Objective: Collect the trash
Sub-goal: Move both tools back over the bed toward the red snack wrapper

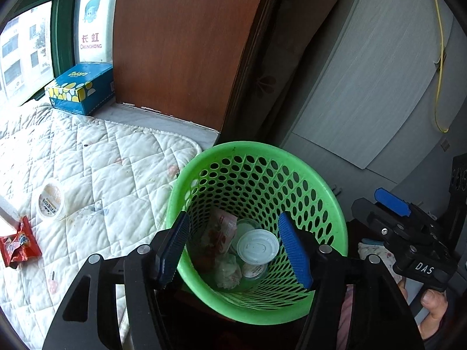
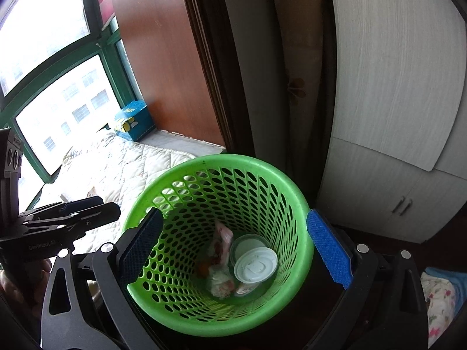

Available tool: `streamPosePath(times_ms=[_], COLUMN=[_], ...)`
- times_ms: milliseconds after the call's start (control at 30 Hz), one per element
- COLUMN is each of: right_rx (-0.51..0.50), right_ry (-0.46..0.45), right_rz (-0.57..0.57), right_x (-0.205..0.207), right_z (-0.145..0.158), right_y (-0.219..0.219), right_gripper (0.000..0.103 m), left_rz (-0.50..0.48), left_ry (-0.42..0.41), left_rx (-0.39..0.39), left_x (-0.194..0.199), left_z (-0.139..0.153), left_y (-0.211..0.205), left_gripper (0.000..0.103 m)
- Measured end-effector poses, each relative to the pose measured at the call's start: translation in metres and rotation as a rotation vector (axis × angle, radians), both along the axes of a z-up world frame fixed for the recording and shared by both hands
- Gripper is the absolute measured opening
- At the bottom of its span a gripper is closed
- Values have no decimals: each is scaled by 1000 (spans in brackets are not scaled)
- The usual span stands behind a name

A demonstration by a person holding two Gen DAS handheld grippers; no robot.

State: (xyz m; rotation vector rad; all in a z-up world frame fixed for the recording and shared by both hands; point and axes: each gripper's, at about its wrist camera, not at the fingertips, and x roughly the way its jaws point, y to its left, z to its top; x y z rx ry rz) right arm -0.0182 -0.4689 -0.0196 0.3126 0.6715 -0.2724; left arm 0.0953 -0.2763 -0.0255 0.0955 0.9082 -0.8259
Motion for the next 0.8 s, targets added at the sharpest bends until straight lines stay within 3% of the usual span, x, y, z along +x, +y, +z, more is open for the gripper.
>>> streamPosePath(times_ms=[167,333,433,800], right_rx=[-3,-5,-7,-9], right_ry=[-1,-4,-4,4], right_rz=[23,54,79,198], right_x=[3,10,16,47], right_z=[1,3,4,6], right_y=[7,19,28,71], right_gripper=[97,97,97,97], left_rz=[39,98,149,310], left_ry=[-6,-23,-38,-42], left_rx=[13,25,29,43], left_x=[2,5,7,22], left_z=[1,5,8,4], left_y=[15,40,58,131], left_gripper=[61,68,82,85])
